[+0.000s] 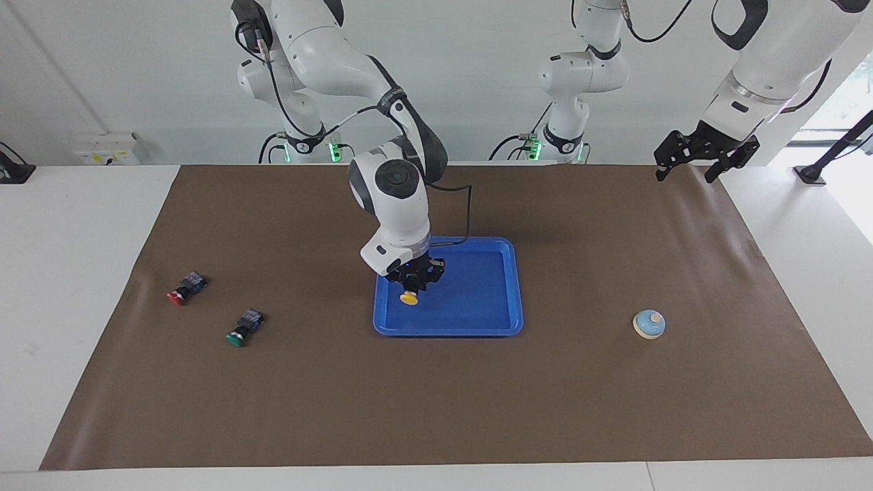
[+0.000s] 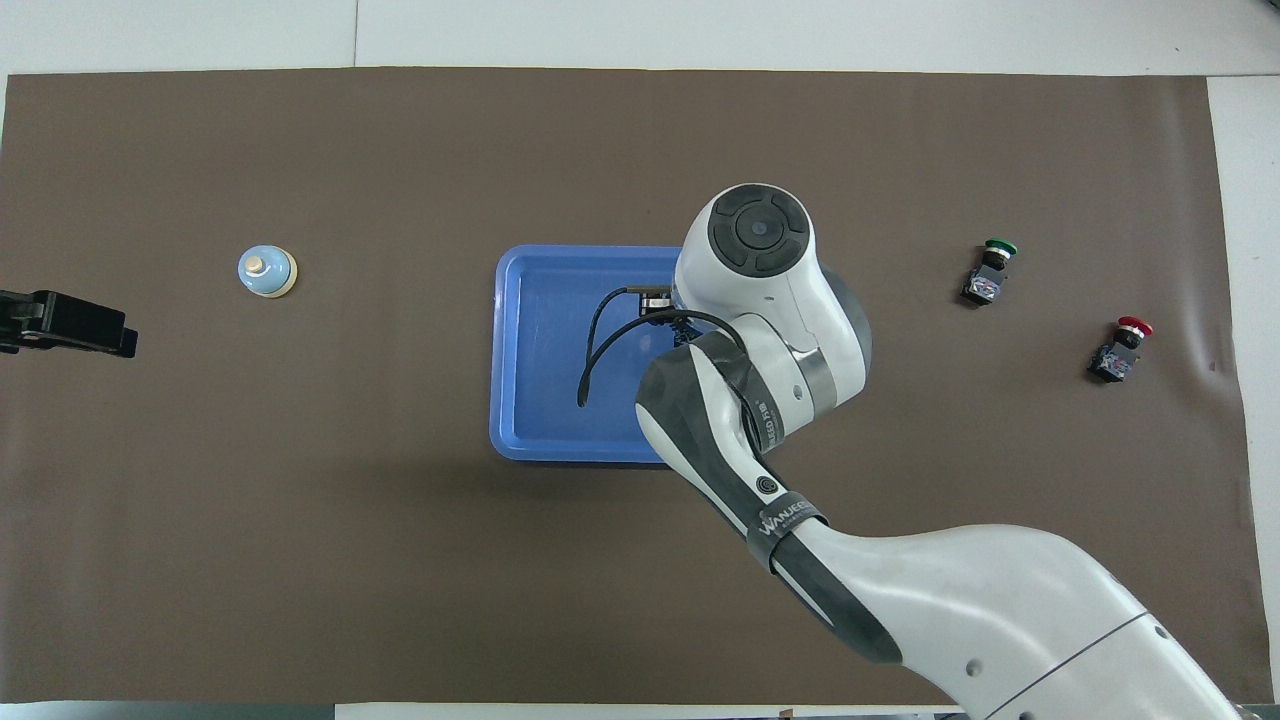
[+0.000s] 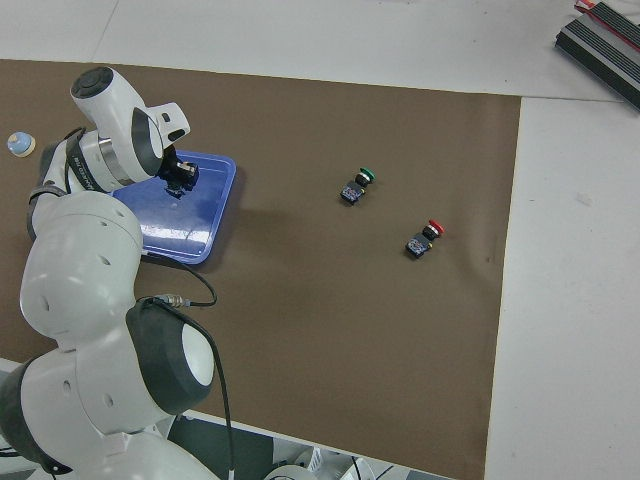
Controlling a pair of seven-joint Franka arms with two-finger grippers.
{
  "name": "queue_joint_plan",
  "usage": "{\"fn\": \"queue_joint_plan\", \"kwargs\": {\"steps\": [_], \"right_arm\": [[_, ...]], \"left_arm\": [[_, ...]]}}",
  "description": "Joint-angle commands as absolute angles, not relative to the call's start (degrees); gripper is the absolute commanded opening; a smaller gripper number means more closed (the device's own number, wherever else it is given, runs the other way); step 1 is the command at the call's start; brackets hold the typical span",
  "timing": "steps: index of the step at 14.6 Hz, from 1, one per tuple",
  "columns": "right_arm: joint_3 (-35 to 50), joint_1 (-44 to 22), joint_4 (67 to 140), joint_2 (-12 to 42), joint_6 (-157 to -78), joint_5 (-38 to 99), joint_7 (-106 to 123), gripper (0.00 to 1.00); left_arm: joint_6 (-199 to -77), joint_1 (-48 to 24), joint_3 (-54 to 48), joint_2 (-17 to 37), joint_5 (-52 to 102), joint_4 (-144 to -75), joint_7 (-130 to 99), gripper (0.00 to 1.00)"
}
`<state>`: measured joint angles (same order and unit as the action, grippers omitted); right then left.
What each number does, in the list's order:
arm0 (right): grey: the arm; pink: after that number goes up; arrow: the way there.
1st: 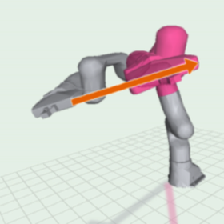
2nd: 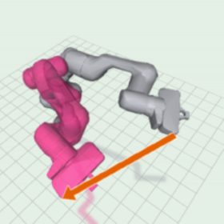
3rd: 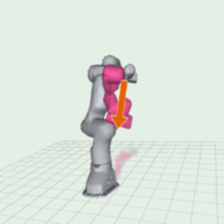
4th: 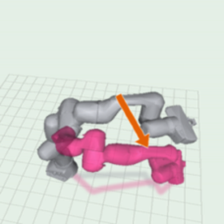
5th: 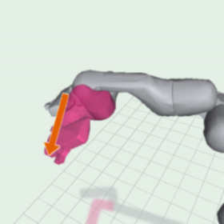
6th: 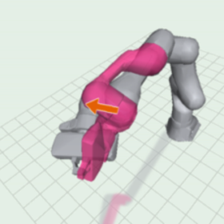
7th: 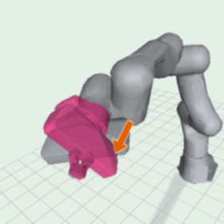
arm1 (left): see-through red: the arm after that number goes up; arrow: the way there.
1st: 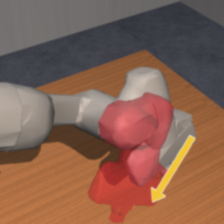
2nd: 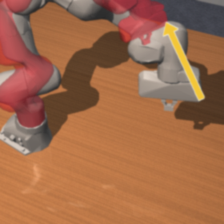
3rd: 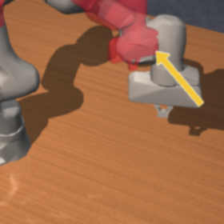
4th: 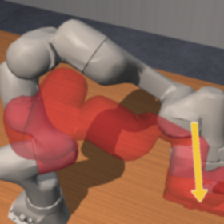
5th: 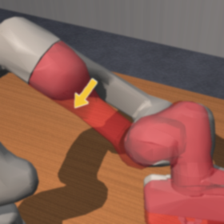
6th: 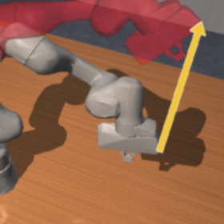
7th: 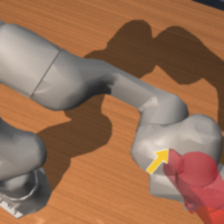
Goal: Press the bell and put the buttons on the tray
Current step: 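Carry the yellow button into the blue tray with the right gripper, then open the right gripper and withdraw toward the green-topped button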
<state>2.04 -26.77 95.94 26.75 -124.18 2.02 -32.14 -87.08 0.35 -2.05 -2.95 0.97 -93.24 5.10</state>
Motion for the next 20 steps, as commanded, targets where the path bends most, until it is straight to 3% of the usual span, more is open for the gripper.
{"fn": "queue_joint_plan", "kwargs": {"steps": [1, 8, 9, 10, 11, 16, 20], "right_arm": [[1.85, -26.9, 101.06, 25.23, -128.84, 3.16, -32.08, 0.0], [1.93, -27.07, 106.96, 23.91, -133.42, 3.16, -33.13, 0.0], [1.93, -27.07, 106.7, 23.91, -133.33, 3.16, -34.09, 0.4], [1.93, -27.07, 106.26, 23.91, -133.16, 3.16, -34.8, 0.94], [1.85, -26.98, 105.65, 23.91, -132.63, 3.16, -35.41, 1.0], [1.14, -24.36, 97.4, 21.98, -120.35, 3.43, -35.77, 1.0], [1.05, -15.85, 95.19, 18.64, -116.28, 2.55, -33.93, 1.0]], "left_arm": [[-86.66, 0.44, -1.85, -3.69, 1.32, -93.52, 5.54, 1.0], [-86.66, 0.44, -1.85, -3.69, 1.32, -93.52, 5.54, 1.0], [-86.66, 0.44, -1.85, -3.69, 1.32, -93.52, 5.54, 1.0], [-86.66, 0.44, -1.85, -3.69, 1.32, -93.52, 5.54, 1.0], [-86.66, 0.44, -1.85, -3.69, 1.32, -93.52, 5.54, 1.0], [-86.66, 0.44, -1.85, -3.69, 1.32, -93.52, 5.54, 1.0], [-86.66, 0.44, -1.85, -3.69, 1.32, -93.52, 5.54, 1.0]]}}
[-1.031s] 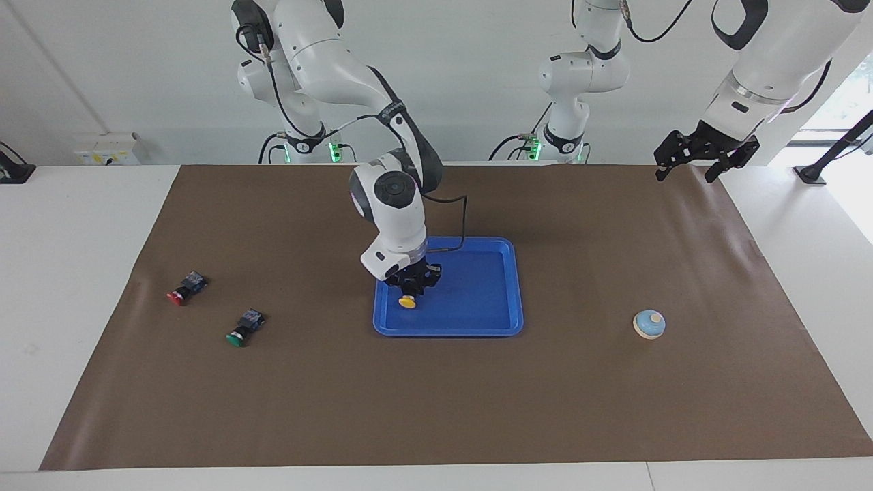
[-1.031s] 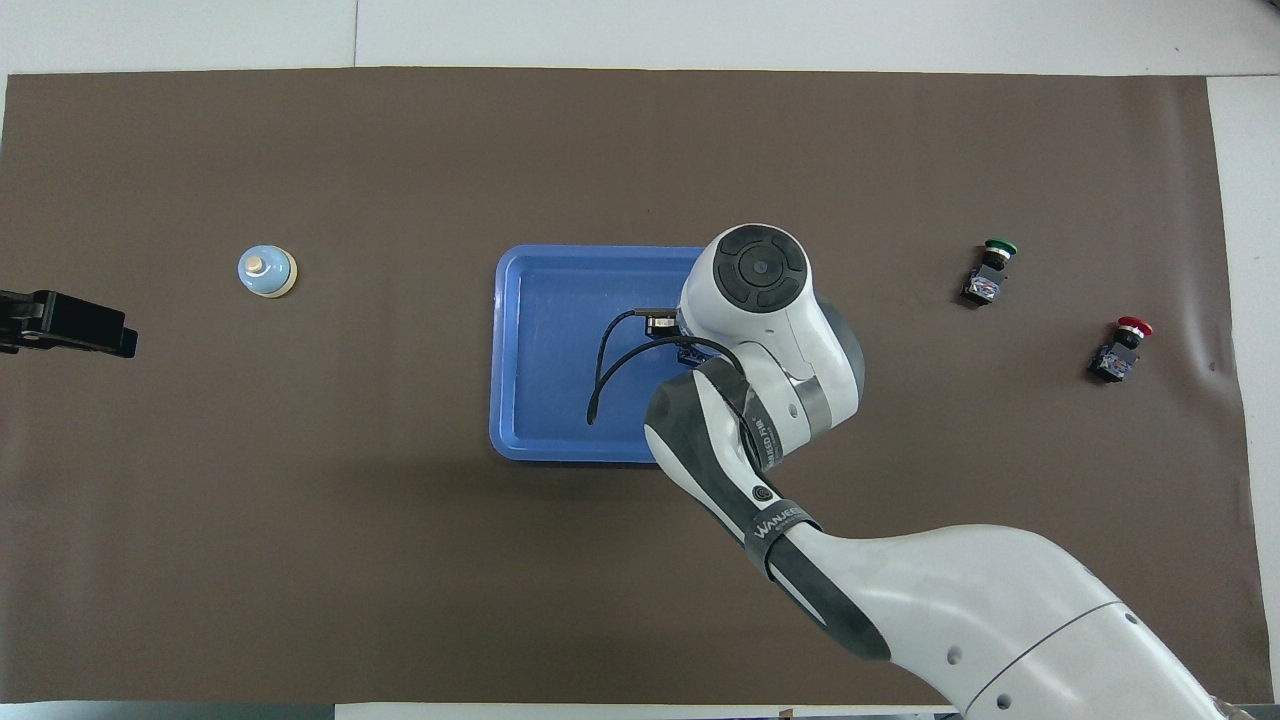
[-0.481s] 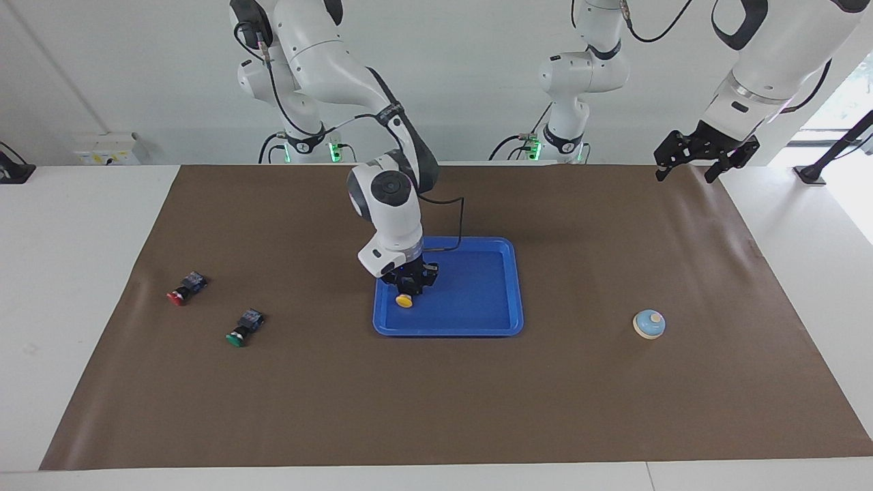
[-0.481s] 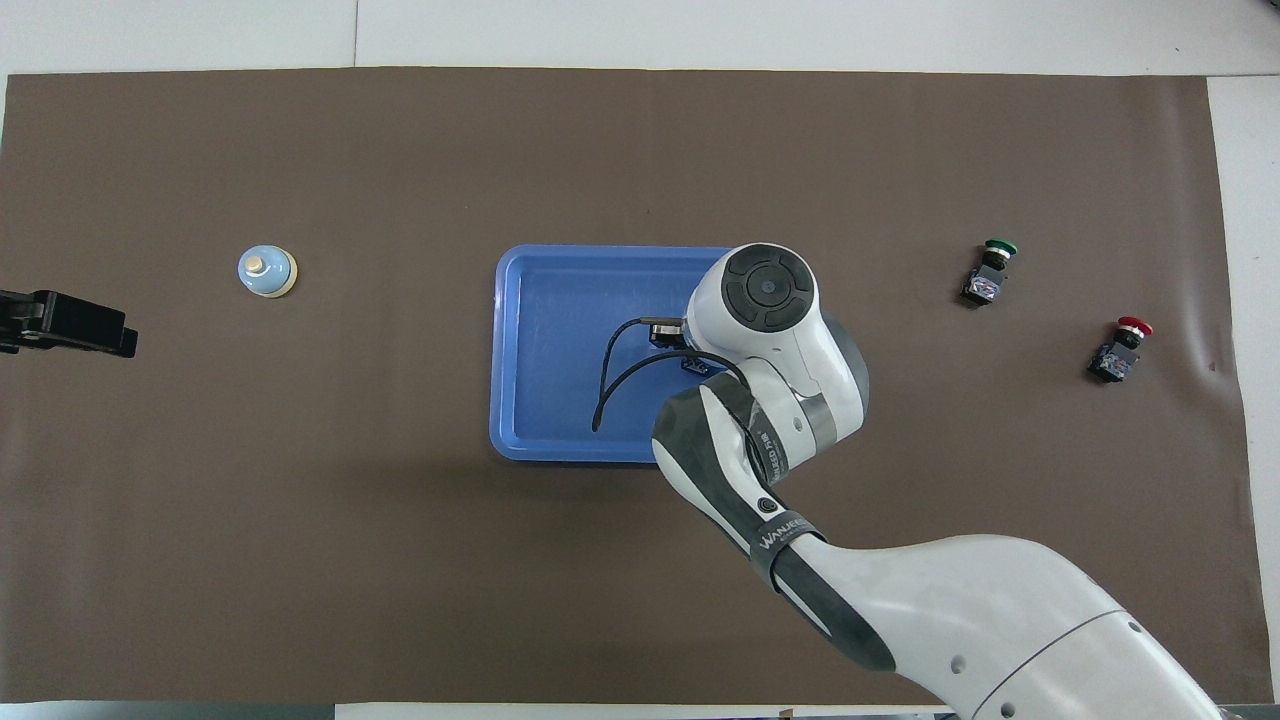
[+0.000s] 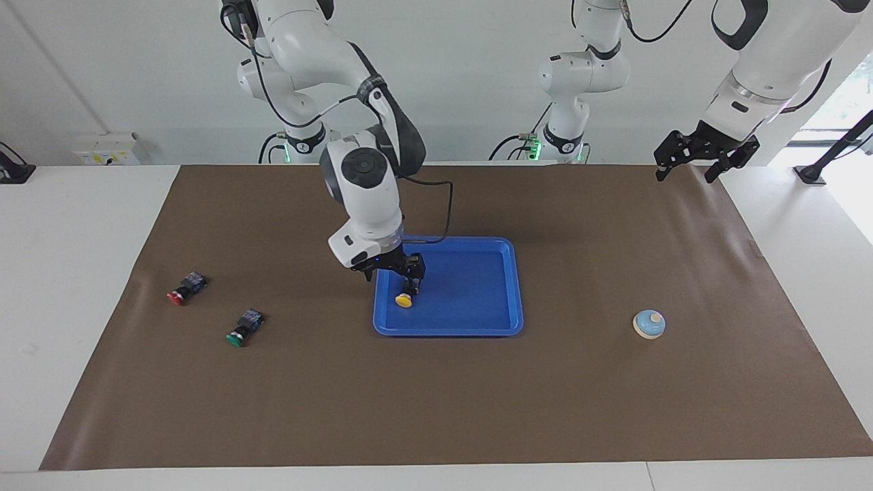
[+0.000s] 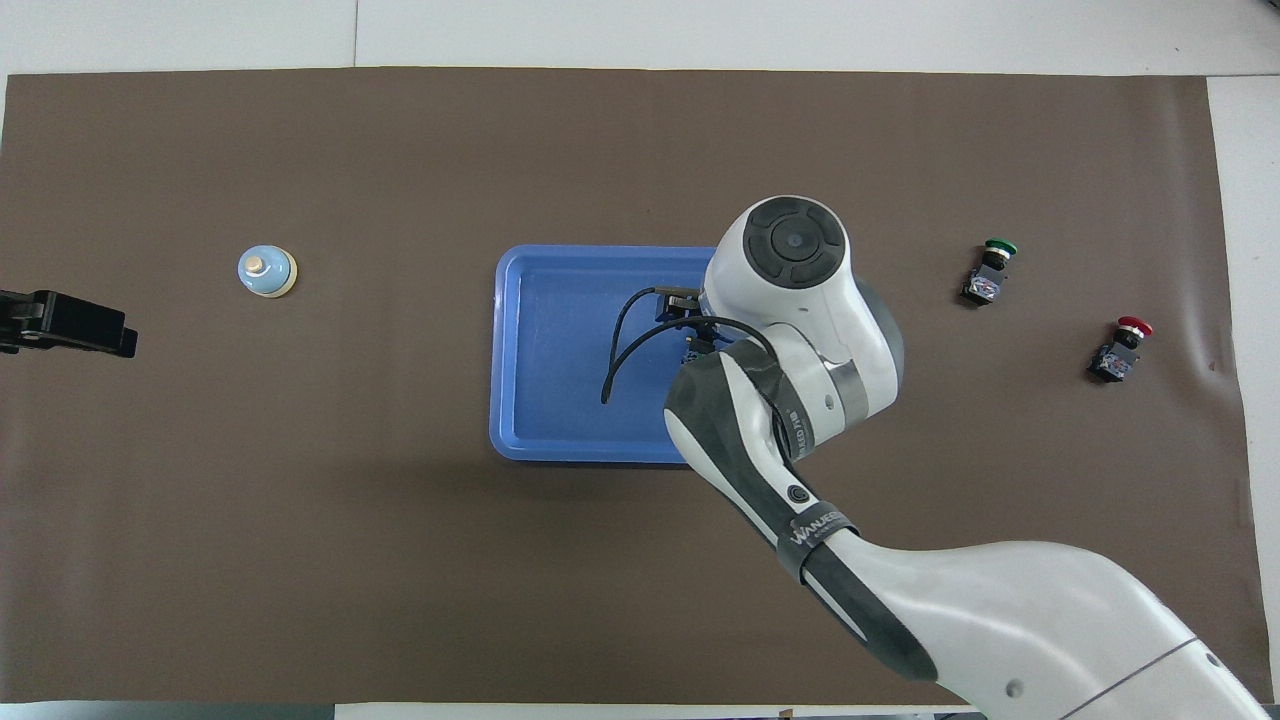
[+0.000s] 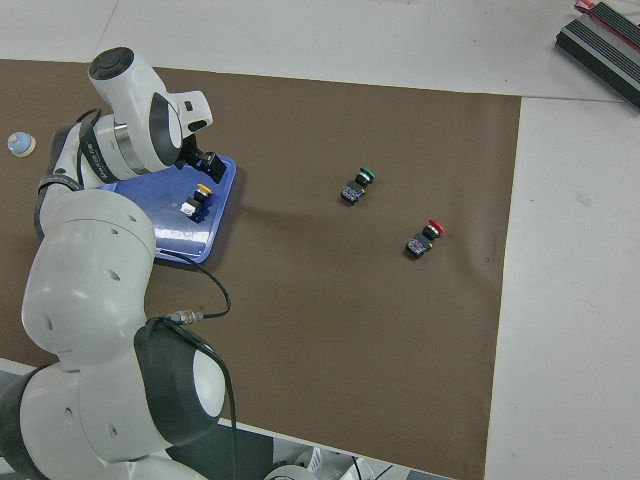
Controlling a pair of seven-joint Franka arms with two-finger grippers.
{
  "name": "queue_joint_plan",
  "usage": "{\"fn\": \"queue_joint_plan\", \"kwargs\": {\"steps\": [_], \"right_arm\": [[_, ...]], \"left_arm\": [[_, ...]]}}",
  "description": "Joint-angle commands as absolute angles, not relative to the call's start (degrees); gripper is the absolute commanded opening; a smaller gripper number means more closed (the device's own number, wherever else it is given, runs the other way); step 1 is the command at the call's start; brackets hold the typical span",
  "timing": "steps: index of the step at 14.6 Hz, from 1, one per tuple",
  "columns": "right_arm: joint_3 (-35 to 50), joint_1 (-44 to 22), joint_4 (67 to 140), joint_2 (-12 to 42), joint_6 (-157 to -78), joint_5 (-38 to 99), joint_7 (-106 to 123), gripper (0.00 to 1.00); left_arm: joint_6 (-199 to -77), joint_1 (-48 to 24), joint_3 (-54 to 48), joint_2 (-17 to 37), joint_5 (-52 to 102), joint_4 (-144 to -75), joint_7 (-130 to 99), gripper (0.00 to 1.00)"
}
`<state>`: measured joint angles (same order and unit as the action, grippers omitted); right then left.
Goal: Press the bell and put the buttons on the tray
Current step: 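Open the right gripper and withdraw toward the green-topped button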
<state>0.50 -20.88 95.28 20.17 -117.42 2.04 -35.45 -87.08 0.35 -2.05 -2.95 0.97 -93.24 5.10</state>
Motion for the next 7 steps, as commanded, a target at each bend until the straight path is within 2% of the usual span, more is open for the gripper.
{"fn": "queue_joint_plan", "kwargs": {"steps": [1, 7], "right_arm": [[1.05, -13.21, 95.01, 18.55, -116.37, 2.46, -32.36, 1.0], [0.97, -2.3, 97.99, 18.63, -118.29, 0.45, -24.0, 1.0]], "left_arm": [[-86.66, 0.44, -1.85, -3.69, 1.32, -93.52, 5.54, 1.0], [-86.66, 0.44, -1.85, -3.69, 1.32, -93.52, 5.54, 1.0]]}}
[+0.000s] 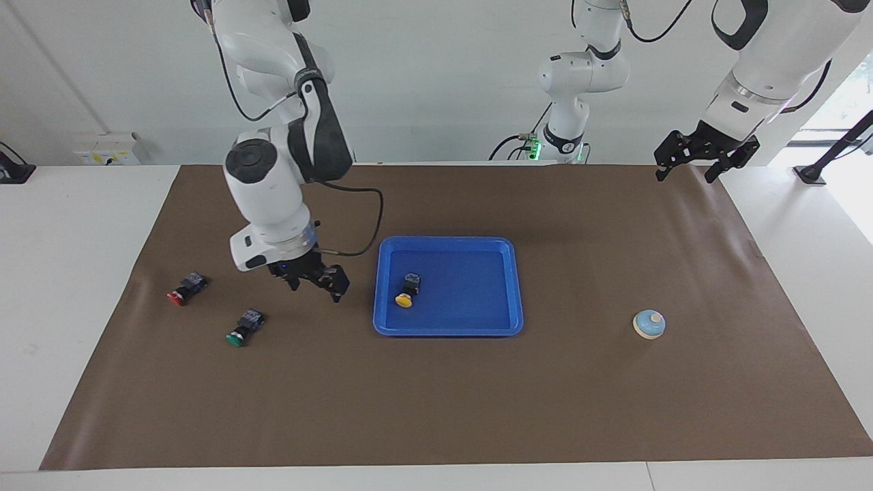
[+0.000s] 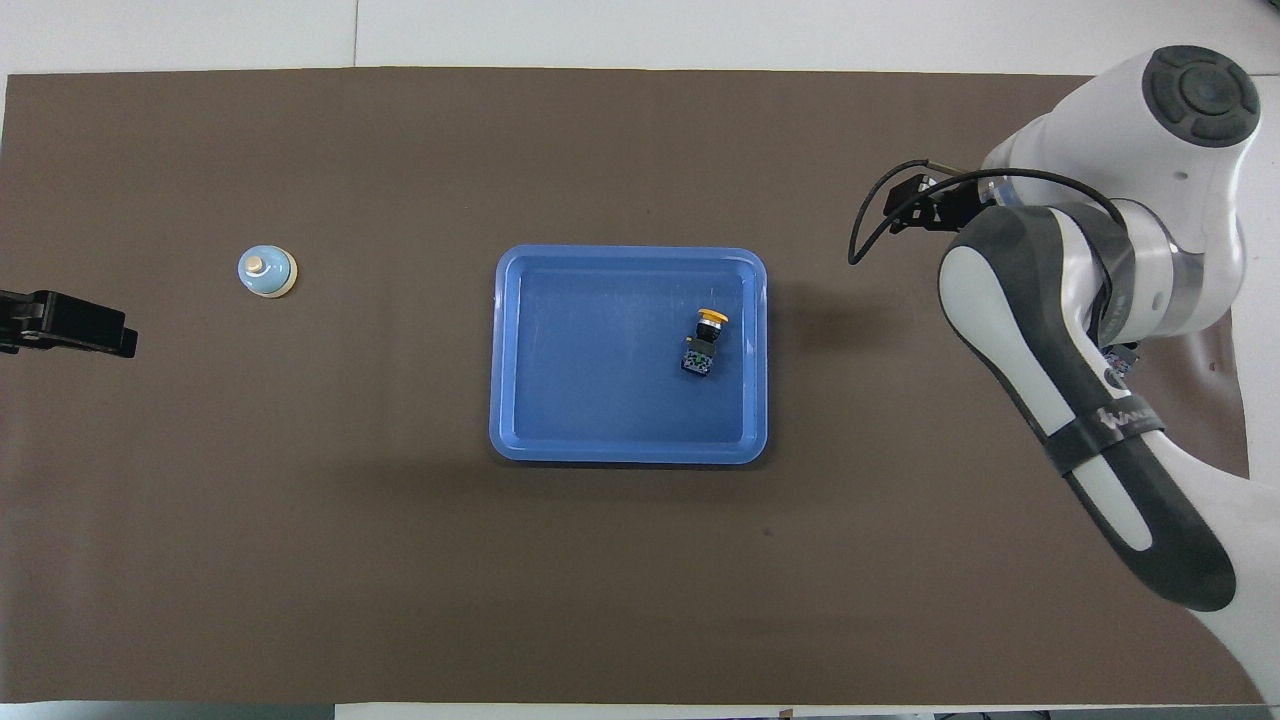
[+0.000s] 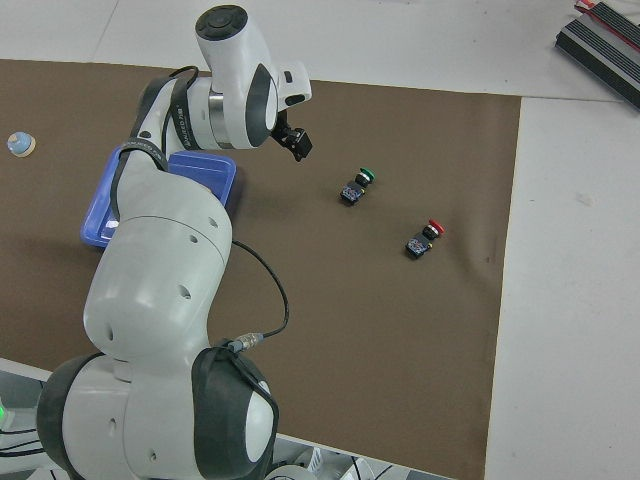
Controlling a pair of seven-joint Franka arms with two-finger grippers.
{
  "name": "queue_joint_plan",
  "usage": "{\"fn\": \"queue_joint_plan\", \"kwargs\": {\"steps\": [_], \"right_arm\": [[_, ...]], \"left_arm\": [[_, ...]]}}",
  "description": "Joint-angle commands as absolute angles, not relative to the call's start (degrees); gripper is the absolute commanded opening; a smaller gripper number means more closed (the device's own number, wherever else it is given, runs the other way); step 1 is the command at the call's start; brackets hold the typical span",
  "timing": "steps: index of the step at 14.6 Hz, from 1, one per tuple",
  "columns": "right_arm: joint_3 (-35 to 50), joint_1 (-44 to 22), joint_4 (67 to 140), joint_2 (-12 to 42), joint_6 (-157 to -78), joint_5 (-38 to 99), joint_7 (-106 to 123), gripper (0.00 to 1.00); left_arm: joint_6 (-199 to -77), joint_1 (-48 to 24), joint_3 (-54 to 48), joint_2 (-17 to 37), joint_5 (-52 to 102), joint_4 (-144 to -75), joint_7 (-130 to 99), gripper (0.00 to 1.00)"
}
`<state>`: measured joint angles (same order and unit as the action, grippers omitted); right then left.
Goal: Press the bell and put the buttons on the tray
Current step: 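Open the right gripper and withdraw toward the green-topped button, then grasp the green-topped button with the right gripper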
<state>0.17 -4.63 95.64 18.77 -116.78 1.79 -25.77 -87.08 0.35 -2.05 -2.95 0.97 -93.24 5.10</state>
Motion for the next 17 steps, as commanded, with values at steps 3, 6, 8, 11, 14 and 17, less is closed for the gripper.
{"fn": "queue_joint_plan", "kwargs": {"steps": [3, 6, 8, 11, 14, 17], "right_arm": [[0.97, 0.69, 100.19, 19.77, -121.89, -3.42, -23.82, 1.0], [0.97, 3.07, 102.29, 21.97, -126.19, -3.6, -23.73, 1.0], [0.97, 3.34, 104.32, 22.41, -128.93, -3.6, -23.73, 1.0], [0.97, 3.96, 107.57, 22.94, -134.11, -3.6, -23.82, 1.0], [0.97, 3.6, 108.28, 23.64, -135.09, -3.6, -24.43, 0.98], [0.97, 3.6, 108.28, 24.08, -136.14, -3.6, -24.08, 0.59]], "left_arm": [[-86.66, 0.44, -1.85, -3.69, 1.32, -93.52, 5.54, 1.0], [-86.66, 0.44, -1.85, -3.69, 1.32, -93.52, 5.54, 1.0], [-86.66, 0.44, -1.85, -3.69, 1.32, -93.52, 5.54, 1.0], [-86.66, 0.44, -1.85, -3.69, 1.32, -93.52, 5.54, 1.0], [-86.66, 0.44, -1.85, -3.69, 1.32, -93.52, 5.54, 1.0], [-86.66, 0.44, -1.85, -3.69, 1.32, -93.52, 5.54, 1.0]]}}
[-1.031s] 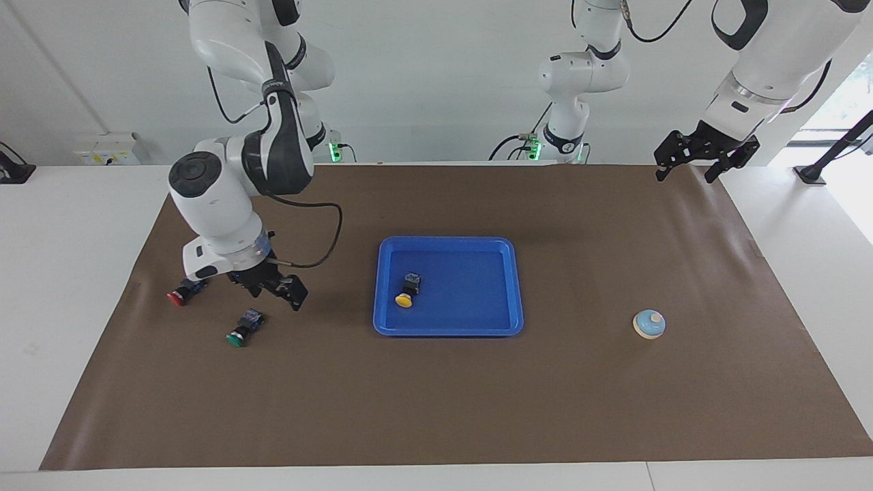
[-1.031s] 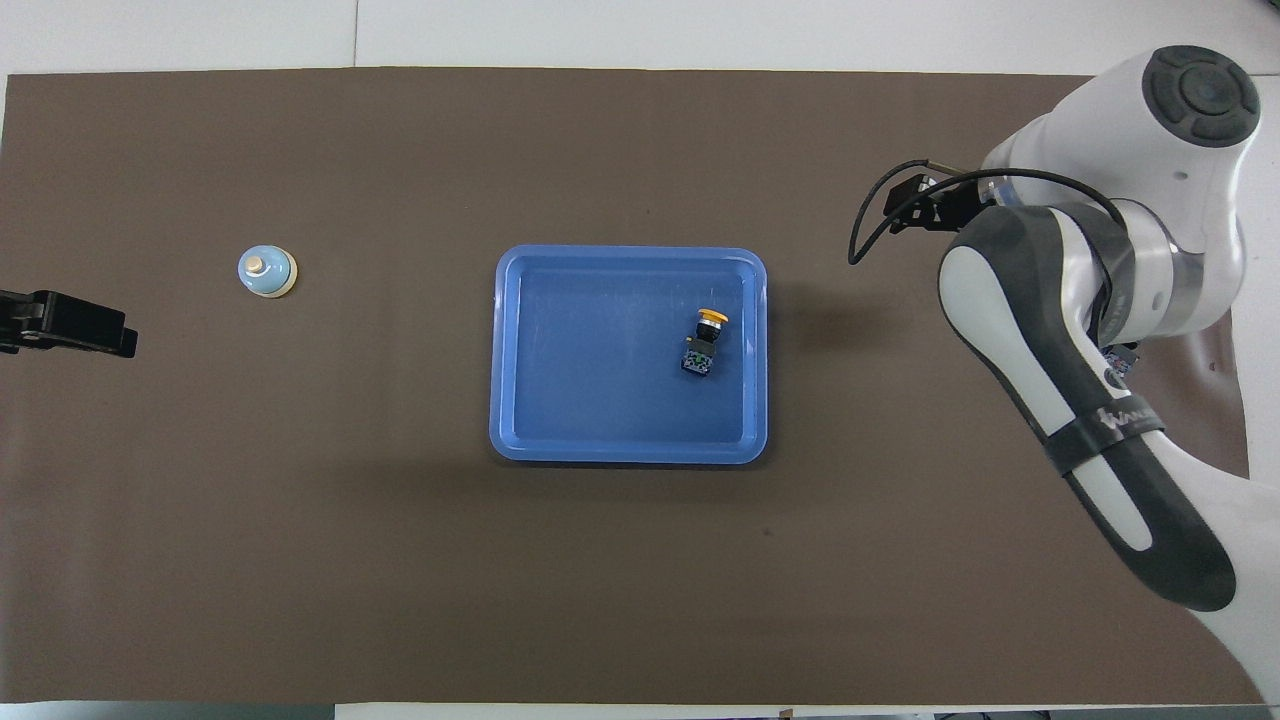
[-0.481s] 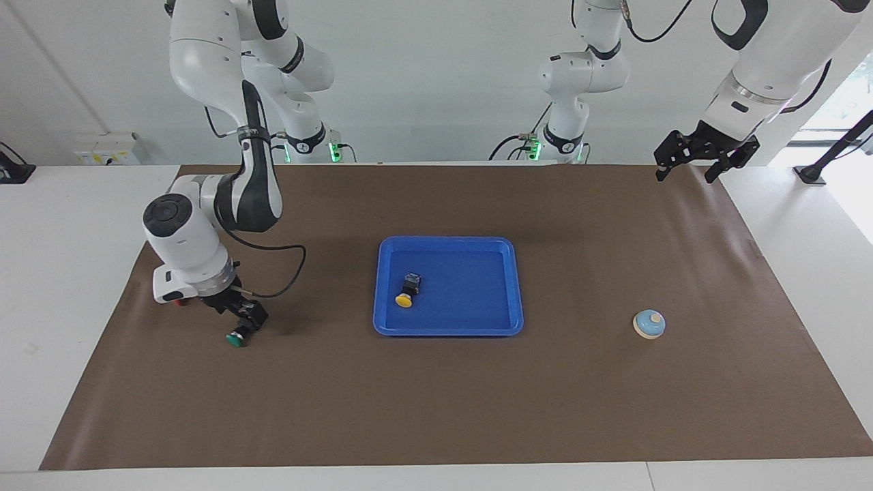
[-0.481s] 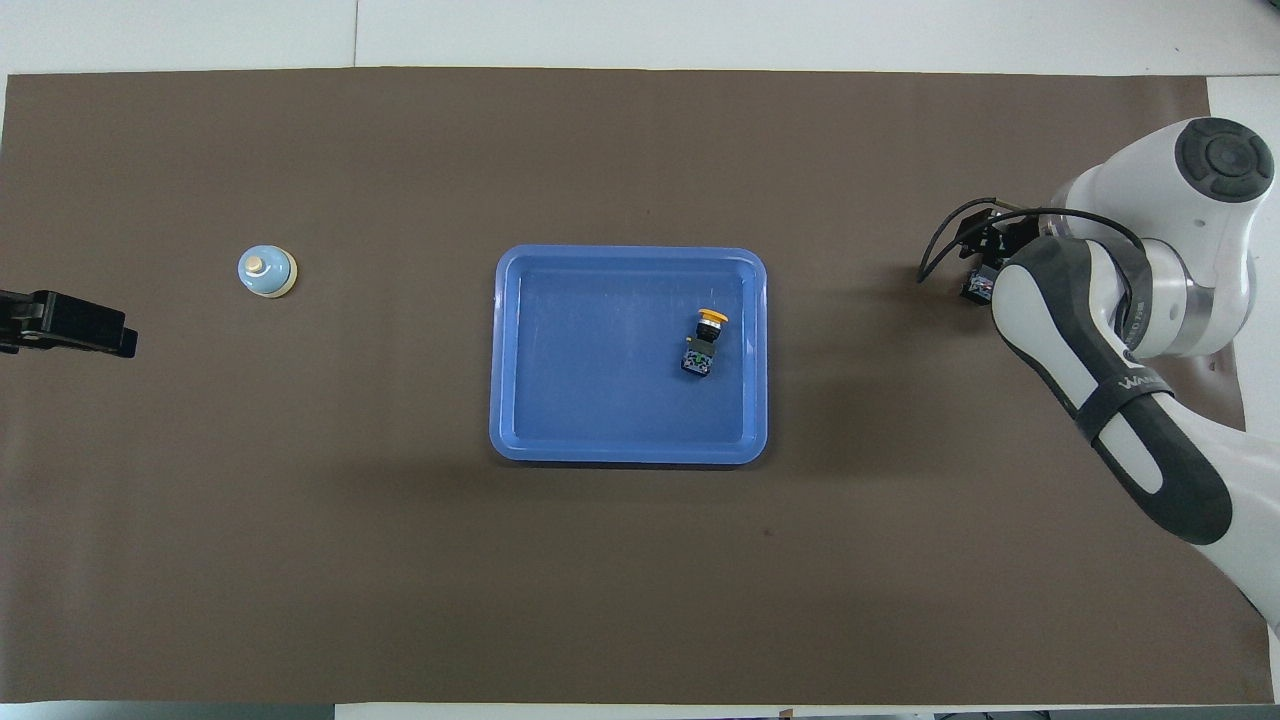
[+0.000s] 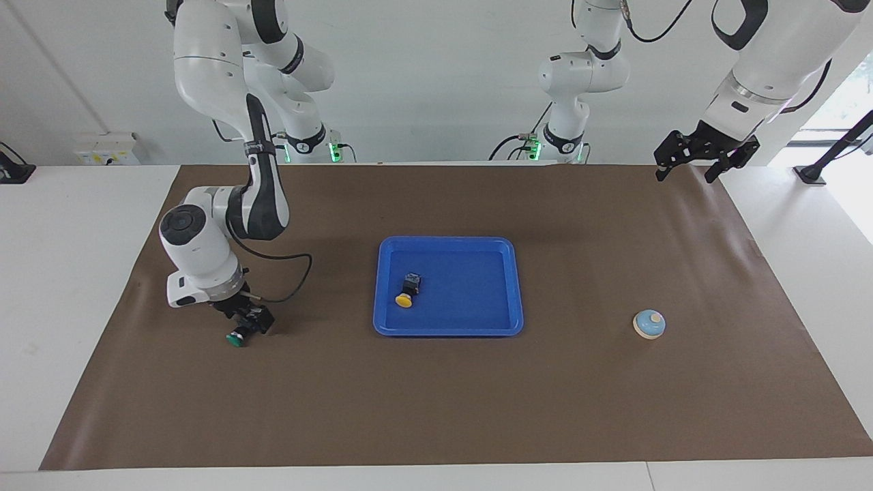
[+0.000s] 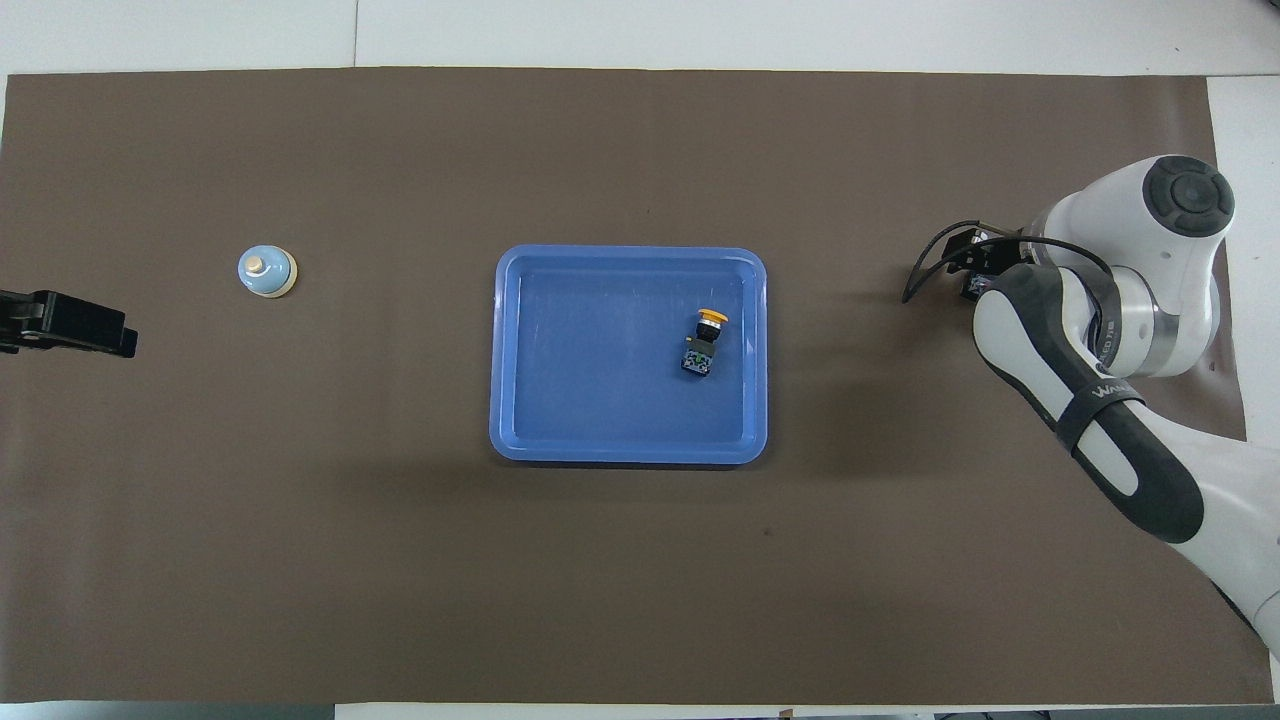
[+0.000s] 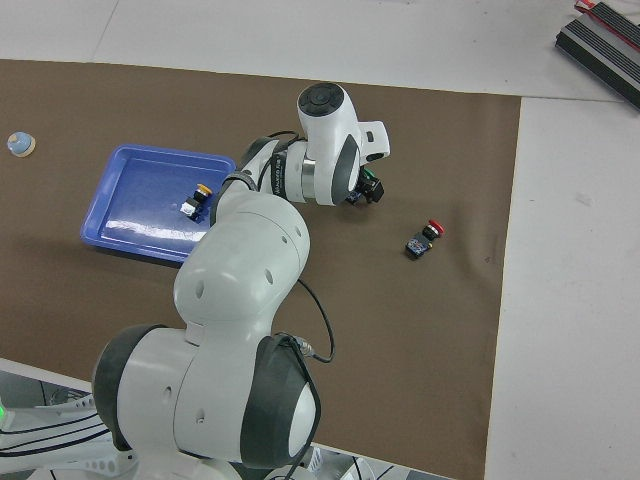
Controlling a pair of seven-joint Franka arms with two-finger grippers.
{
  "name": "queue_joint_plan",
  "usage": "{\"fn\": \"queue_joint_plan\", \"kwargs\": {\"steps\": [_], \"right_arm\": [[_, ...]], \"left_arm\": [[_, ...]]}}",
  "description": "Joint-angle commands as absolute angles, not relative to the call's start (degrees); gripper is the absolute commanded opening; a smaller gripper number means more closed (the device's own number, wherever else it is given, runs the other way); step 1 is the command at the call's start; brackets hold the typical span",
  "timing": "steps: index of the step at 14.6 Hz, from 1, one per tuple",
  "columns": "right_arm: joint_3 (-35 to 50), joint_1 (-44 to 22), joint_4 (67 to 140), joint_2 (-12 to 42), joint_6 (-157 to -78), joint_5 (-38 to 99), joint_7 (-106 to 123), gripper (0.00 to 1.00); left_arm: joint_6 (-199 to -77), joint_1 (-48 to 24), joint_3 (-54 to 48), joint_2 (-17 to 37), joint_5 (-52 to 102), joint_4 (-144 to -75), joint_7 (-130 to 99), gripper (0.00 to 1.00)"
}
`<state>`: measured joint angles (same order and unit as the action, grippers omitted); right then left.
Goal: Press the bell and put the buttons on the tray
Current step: 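Grasp the green-topped button with the right gripper, then carry the green button into the tray beside the yellow one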
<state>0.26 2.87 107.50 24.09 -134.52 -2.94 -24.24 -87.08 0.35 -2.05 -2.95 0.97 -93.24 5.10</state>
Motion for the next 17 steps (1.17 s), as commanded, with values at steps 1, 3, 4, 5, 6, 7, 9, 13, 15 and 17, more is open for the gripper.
{"fn": "queue_joint_plan", "kwargs": {"steps": [1, 3, 4, 5, 6, 7, 9, 13, 15, 17], "right_arm": [[0.97, 3.69, 108.28, 24.08, -136.14, -3.6, -23.82, 0.39], [1.05, 3.69, 108.28, 24.08, -136.23, -3.6, -23.38, 0.0], [1.05, 3.6, 108.28, 24.08, -136.14, -3.6, -22.77, 0.0], [0.97, 3.43, 108.11, 24.08, -136.06, -3.6, -22.42, 0.0], [0.97, 3.6, 107.76, 24.08, -135.71, -3.6, -21.72, 0.0], [1.05, 3.52, 107.32, 24.08, -135.27, -3.6, -20.93, 0.0], [1.05, 2.9, 104.69, 24.0, -131.95, -3.6, -20.65, 0.0], [1.41, -0.87, 95.47, 24.61, -121.32, -3.17, -20.92, 0.0], [1.67, -3.59, 89.42, 26.01, -113.51, -2.46, -21.53, 0.0], [1.67, -9.38, 82.74, 28.11, -106.38, -2.81, -25.9, 0.0]], "left_arm": [[-86.66, 0.44, -1.85, -3.69, 1.32, -93.52, 5.54, 1.0], [-86.66, 0.44, -1.85, -3.69, 1.32, -93.52, 5.54, 1.0], [-86.66, 0.44, -1.85, -3.69, 1.32, -93.52, 5.54, 1.0], [-86.66, 0.44, -1.85, -3.69, 1.32, -93.52, 5.54, 1.0], [-86.66, 0.44, -1.85, -3.69, 1.32, -93.52, 5.54, 1.0], [-86.66, 0.44, -1.85, -3.69, 1.32, -93.52, 5.54, 1.0], [-86.66, 0.44, -1.85, -3.69, 1.32, -93.52, 5.54, 1.0], [-86.66, 0.44, -1.85, -3.69, 1.32, -93.52, 5.54, 1.0], [-86.66, 0.44, -1.85, -3.69, 1.32, -93.52, 5.54, 1.0], [-86.66, 0.44, -1.85, -3.69, 1.32, -93.52, 5.54, 1.0]]}}
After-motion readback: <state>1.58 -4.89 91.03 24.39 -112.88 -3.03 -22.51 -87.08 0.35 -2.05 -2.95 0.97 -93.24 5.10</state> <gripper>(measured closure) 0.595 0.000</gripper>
